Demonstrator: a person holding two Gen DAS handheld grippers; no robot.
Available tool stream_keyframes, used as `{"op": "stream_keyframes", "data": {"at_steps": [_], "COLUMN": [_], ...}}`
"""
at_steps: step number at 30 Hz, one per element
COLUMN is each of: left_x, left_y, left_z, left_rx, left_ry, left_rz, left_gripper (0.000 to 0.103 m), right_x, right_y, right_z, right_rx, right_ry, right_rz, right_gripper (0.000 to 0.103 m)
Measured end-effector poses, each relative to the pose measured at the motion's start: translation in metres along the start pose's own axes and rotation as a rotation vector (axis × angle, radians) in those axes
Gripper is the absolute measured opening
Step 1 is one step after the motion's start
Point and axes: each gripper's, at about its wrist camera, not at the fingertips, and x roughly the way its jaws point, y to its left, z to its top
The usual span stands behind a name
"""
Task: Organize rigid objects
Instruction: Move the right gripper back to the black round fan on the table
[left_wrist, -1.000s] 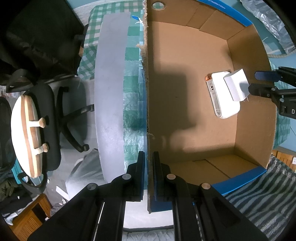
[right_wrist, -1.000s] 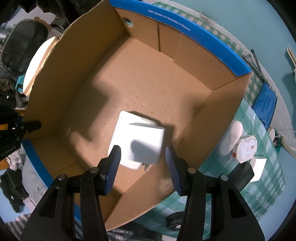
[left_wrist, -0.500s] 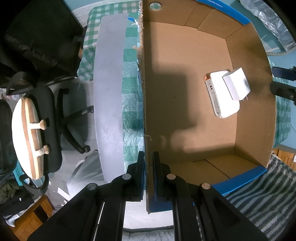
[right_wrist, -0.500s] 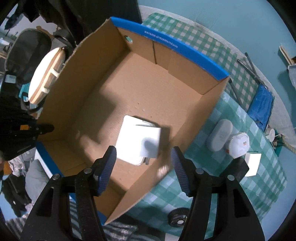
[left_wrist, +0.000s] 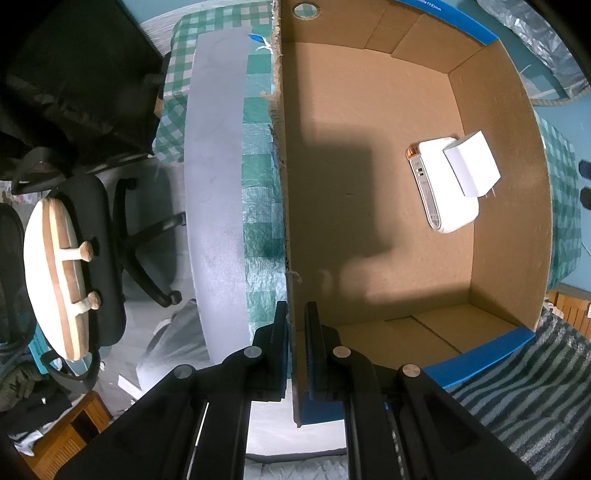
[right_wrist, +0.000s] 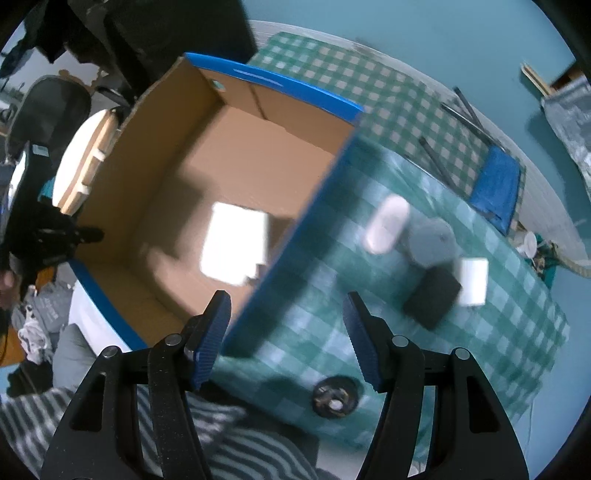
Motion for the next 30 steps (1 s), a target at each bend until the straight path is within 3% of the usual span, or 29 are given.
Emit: {"op": "stream_keyframes", "data": {"at_steps": [6,15,30], "left_x": [0.001,0.003,0.005], "left_y": [0.001,0.0,0.001], "left_z": [-0.001,-0.001,-0.004], "left_rx": [-0.001,-0.001,0.003], "left_ry": [0.006,0.017,0.024], "left_rz": [0.001,0.005,0.005], "left_gripper": [0.008,0.008,0.008], "right_x": [0.02,0.057,0.104], "right_y": [-0.035,-0.058,-0.061], "right_z": [-0.038,-0.093,-0.126], "right_rx": [0.068,0.118,0.174], "right_ry": [0.069,0.151,0.196], "right_rz": [-0.01,0.001,0.012], "right_gripper": [0.068,0.075,0.076]}}
